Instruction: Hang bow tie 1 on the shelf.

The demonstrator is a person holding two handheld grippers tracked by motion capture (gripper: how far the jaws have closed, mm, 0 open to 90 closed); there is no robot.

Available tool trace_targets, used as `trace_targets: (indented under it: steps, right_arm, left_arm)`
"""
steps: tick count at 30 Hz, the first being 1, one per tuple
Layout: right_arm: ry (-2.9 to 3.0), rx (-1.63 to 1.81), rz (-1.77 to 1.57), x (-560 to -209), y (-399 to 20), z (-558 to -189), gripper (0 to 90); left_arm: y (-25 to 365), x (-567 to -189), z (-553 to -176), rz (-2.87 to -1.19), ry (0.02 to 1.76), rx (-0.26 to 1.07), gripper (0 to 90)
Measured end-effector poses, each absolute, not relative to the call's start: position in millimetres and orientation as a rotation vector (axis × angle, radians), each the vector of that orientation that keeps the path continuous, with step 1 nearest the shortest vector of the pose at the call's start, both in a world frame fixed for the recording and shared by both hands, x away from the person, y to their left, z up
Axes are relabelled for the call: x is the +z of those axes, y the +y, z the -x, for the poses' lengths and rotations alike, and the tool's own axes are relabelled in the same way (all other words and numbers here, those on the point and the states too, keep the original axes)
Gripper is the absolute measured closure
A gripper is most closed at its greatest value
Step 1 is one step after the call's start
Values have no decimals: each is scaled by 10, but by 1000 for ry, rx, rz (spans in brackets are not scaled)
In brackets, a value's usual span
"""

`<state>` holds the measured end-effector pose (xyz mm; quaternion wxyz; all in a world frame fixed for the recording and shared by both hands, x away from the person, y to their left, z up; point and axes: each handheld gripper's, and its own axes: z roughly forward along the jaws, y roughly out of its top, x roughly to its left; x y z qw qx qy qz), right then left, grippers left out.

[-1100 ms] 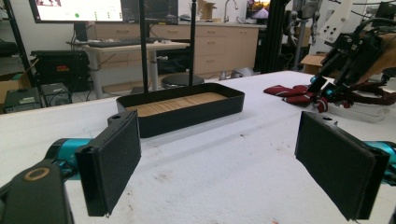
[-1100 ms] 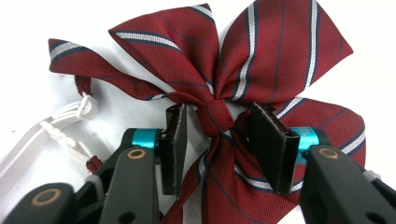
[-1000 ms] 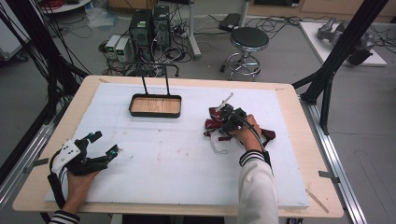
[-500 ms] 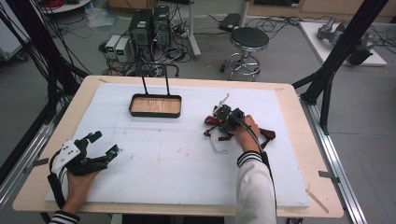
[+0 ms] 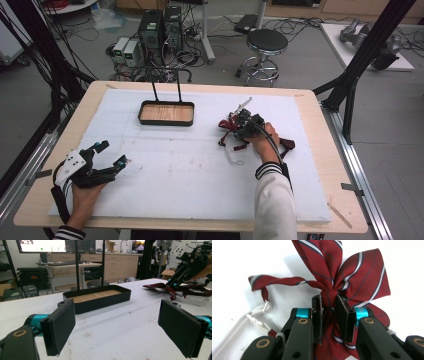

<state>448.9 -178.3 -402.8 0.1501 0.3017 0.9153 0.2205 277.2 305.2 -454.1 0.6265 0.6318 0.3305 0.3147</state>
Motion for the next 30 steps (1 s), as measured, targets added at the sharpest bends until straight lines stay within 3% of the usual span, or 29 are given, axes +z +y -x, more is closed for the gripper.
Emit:
trace_targets:
  steps: [30]
  right_arm:
    - [2381,1263,-951,-3713,-1877,-4389,760]
  left_arm:
    - [3048,-4541,-2771,-1448,758,722,148]
